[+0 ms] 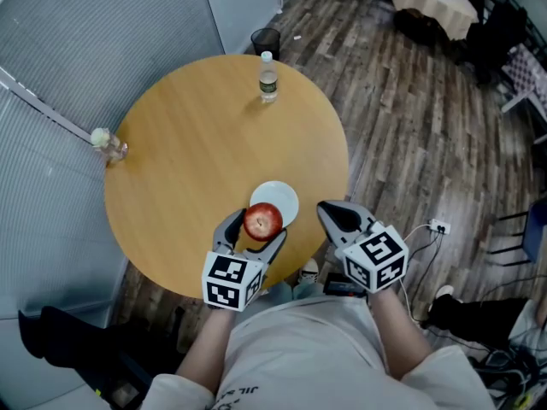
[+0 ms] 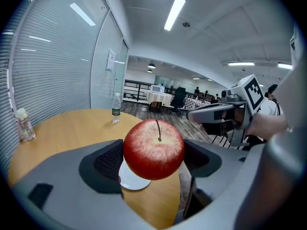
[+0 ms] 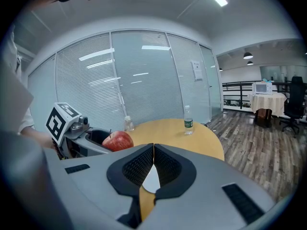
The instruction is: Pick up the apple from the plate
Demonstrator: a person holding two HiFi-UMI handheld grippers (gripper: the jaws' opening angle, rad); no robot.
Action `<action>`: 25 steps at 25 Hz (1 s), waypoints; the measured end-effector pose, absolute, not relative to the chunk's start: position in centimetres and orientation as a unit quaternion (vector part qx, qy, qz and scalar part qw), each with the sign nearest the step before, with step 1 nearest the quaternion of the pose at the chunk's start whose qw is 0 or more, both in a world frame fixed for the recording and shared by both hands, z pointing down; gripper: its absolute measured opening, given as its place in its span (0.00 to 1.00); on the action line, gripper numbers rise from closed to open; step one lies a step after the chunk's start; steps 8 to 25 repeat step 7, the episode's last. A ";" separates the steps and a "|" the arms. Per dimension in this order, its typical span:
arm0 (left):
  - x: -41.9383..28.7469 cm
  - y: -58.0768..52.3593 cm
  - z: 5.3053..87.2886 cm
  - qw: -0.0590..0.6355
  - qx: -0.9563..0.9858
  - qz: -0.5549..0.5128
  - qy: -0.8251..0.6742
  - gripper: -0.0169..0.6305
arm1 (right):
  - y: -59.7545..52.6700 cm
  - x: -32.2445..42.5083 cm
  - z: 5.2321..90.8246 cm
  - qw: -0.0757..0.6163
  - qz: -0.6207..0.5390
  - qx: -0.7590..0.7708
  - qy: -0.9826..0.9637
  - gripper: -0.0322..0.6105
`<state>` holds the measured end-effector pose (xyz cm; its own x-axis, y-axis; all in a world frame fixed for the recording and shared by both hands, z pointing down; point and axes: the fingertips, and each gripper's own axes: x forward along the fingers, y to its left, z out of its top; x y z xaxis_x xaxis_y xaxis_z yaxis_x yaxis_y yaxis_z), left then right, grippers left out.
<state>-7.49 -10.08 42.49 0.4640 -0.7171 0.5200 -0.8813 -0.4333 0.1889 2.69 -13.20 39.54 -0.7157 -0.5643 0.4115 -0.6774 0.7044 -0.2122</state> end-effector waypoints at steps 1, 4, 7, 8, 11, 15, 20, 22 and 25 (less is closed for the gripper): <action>-7.5 -10.0 42.5 0.223 0.826 0.185 -0.484 0.63 | -13.1 2.7 39.6 0.160 0.177 0.341 -0.909 0.10; -7.3 -9.8 42.6 0.223 0.827 0.187 -0.481 0.63 | -12.9 2.8 39.6 0.160 0.178 0.340 -0.909 0.10; -7.2 -9.6 42.6 0.224 0.827 0.190 -0.479 0.63 | -12.6 2.9 39.5 0.160 0.180 0.341 -0.909 0.10; -7.2 -9.6 42.6 0.224 0.827 0.190 -0.479 0.63 | -12.6 2.9 39.5 0.160 0.180 0.341 -0.909 0.10; -7.2 -9.6 42.6 0.224 0.827 0.190 -0.479 0.63 | -12.6 2.9 39.5 0.160 0.180 0.341 -0.909 0.10; -7.2 -9.6 42.6 0.224 0.827 0.190 -0.479 0.63 | -12.6 2.9 39.5 0.160 0.180 0.341 -0.909 0.10; -7.2 -9.6 42.6 0.224 0.827 0.190 -0.479 0.63 | -12.6 2.9 39.5 0.160 0.180 0.341 -0.909 0.10; -7.2 -9.6 42.6 0.224 0.827 0.190 -0.479 0.63 | -12.6 2.9 39.5 0.160 0.180 0.341 -0.909 0.10; -7.2 -9.6 42.6 0.224 0.827 0.190 -0.479 0.63 | -12.6 2.9 39.5 0.160 0.180 0.341 -0.909 0.10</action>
